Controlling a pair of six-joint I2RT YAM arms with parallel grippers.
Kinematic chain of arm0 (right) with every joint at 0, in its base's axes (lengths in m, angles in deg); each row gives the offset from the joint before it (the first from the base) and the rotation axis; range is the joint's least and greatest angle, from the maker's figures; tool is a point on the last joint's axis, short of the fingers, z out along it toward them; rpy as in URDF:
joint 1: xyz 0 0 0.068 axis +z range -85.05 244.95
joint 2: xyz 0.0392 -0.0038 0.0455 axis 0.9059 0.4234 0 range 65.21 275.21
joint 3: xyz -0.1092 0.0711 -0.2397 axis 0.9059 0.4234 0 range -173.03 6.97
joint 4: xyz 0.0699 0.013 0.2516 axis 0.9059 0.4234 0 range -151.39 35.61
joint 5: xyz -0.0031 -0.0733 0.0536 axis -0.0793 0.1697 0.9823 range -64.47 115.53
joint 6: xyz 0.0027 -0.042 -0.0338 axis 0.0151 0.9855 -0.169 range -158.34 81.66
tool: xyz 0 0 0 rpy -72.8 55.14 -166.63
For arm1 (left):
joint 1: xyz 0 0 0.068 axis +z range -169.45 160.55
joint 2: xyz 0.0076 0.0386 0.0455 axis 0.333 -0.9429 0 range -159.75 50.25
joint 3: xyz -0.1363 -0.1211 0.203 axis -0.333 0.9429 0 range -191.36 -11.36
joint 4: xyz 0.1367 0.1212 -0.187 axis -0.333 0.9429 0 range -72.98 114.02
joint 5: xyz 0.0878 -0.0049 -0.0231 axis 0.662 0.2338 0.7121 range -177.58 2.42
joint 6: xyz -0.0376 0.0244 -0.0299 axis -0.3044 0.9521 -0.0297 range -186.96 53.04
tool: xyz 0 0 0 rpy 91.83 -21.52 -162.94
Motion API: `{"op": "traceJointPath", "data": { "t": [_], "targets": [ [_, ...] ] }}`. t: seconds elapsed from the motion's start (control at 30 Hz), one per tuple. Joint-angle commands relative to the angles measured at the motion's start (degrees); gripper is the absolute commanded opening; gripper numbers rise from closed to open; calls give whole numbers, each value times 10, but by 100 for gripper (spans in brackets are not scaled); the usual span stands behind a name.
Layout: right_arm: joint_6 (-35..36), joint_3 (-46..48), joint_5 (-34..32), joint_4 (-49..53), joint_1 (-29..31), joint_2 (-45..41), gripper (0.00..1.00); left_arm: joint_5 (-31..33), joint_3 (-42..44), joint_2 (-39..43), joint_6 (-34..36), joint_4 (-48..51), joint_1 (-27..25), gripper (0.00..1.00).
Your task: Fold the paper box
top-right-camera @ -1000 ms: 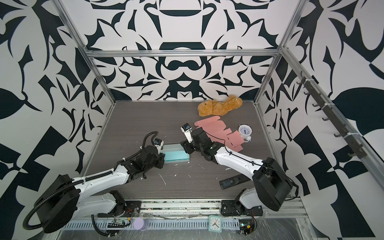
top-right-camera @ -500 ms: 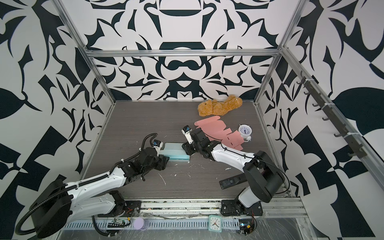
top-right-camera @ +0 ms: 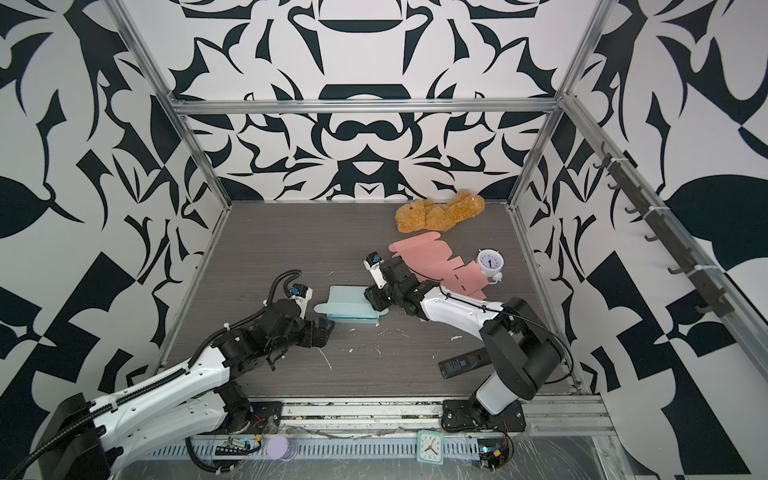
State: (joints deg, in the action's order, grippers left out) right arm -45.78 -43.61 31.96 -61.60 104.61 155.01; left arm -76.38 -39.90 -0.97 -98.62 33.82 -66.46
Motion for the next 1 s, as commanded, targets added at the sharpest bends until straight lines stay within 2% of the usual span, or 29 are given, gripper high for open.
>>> {"op": "traceJointPath", "data": {
  "t": [0.0,0.2,0.3,0.4,0.53,0.6,0.97],
  "targets": [
    [-4,-16,6,-8,-3,2,58,13,-41,22,8,56,-1,99],
    [-4,-19,12,-8,-5,4,58,38,-103,13,27,129,0,99],
    [-4,-20,14,-8,-5,4,58,29,-128,-6,34,131,5,99],
    [-5,-21,15,-5,-6,4,58,-10,-157,-41,43,129,40,100],
    [-7,-21,18,-3,-6,4,57,-108,-171,-107,32,83,112,86],
    [-8,-21,19,-1,-6,2,57,-120,-182,-139,29,71,120,80],
    [-14,-8,27,-1,-6,-15,57,-150,-186,-241,29,12,144,75]
  ]
}}
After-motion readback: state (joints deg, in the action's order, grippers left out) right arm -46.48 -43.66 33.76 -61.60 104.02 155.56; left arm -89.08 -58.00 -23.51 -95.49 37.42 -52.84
